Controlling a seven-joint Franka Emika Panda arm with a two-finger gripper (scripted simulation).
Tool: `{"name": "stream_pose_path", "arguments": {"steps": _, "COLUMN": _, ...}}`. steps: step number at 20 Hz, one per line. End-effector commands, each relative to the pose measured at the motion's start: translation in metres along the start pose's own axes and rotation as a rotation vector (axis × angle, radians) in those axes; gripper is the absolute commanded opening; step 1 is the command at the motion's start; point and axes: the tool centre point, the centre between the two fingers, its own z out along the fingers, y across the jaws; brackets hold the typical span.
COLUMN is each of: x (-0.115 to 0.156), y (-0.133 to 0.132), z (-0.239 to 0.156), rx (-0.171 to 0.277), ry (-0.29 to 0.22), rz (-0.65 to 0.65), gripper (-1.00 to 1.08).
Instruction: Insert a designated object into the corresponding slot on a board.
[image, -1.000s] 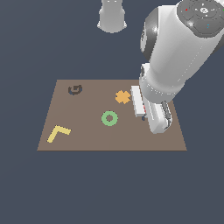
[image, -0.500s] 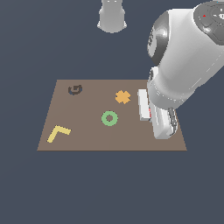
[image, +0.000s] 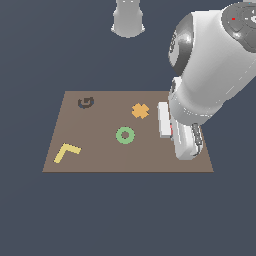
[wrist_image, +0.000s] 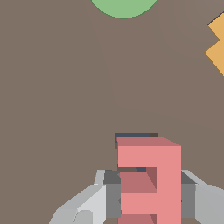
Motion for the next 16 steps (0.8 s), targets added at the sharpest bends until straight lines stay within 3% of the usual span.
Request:
{"name": "stream_pose_path", "arguments": {"steps": 1, "x": -0.0001, "y": 0.0, "z": 0.0004, "rx": 0.0, "ry": 0.0, "rz": 0.0, "gripper": -1.0}}
{"name": "stream_pose_path", "arguments": {"steps": 6, "x": 0.0002, "y": 0.0005, "z": 0.0099, "rx": -0.002, "ry": 0.0, "rz": -0.003, "gripper": -1.0}}
{"name": "stream_pose_path", "arguments": {"steps": 7, "x": 0.0002, "y": 0.0005, "z": 0.0099, "rx": -0.002, "ry": 0.0, "rz": -0.003, "gripper": 1.0}}
{"name": "stream_pose_path", "arguments": {"steps": 16, "x": 0.0002, "y": 0.0005, "z": 0.0099, "rx": -0.002, "ry": 0.0, "rz": -0.003, "gripper": 1.0}}
